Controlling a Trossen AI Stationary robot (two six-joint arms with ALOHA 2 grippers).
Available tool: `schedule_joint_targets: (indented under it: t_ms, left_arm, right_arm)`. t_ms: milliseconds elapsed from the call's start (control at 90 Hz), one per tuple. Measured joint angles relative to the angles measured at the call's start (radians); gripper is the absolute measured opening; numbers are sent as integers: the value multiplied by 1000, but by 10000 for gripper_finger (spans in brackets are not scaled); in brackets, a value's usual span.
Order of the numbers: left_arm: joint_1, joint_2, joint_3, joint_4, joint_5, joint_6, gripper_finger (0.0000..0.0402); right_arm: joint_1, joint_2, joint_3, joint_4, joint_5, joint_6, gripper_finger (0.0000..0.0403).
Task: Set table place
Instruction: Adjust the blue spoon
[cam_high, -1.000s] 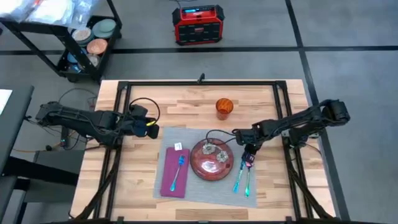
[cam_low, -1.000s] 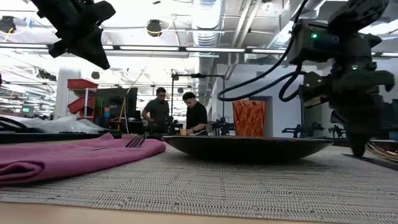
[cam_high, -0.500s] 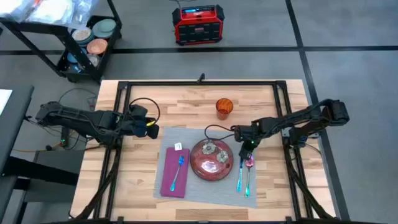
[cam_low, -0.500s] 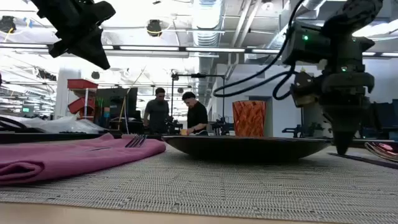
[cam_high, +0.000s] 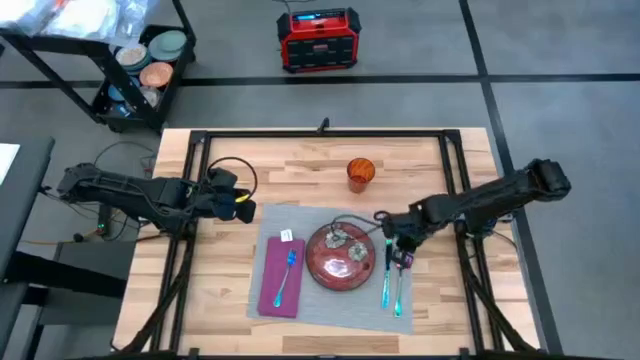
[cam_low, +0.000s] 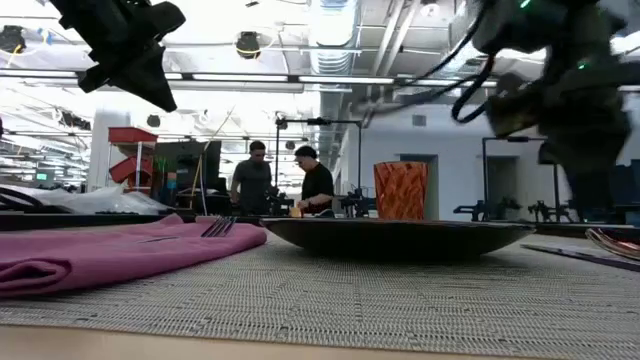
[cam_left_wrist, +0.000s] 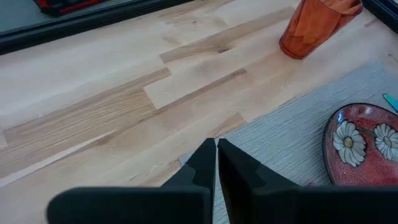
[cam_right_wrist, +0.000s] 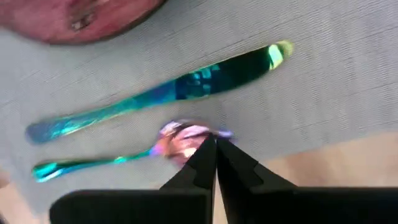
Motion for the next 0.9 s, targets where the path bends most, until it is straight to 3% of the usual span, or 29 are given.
schedule_joint_targets:
  t_ms: [189, 522, 900]
  left_arm:
    - [0, 0, 0, 0, 0, 2, 0]
    - [0, 0, 0, 5, 0, -7, 0]
    - [0, 0, 0, 7, 0, -28, 0]
  right_arm:
    - [47, 18, -19, -10, 51, 21, 0]
    - [-10, -16, -8, -38, 79, -73, 6]
    - [-51, -10, -10, -78, 24, -149, 117]
